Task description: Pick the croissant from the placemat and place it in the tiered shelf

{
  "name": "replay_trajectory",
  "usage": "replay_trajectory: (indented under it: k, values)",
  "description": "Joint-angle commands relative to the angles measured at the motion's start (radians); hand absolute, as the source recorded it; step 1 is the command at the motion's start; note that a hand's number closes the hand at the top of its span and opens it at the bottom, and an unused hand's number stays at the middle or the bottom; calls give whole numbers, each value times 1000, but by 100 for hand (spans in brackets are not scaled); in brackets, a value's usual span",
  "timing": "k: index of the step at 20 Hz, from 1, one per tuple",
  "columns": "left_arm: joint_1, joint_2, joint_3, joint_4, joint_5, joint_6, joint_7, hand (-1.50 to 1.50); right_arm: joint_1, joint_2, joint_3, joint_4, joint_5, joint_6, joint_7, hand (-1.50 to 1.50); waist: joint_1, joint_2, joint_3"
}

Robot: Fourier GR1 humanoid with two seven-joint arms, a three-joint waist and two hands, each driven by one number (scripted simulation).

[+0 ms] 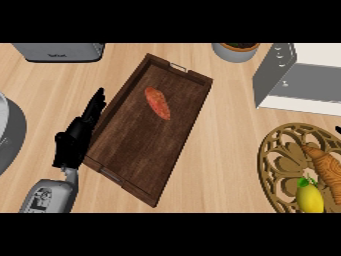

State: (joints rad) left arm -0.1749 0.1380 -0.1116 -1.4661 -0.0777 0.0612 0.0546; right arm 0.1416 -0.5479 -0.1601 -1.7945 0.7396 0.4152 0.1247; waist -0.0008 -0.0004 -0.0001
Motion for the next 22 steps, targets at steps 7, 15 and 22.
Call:
replay_trajectory:
  k: [7,15,22]
  values:
    - [51,-17,23,-22,-30,-27,-40,0,-77,56,-2,126,134,-20,-43,-150,3,0,0]
    - [34,-58,14,-31,-66,-23,-4,0,-25,98,-31,224,198,-123,-172,-150,0,0,0]
    - [1,-33,94,22,-27,-73,-32,0,-89,116,-40,294,224,-88,-169,-150,0,0,0]
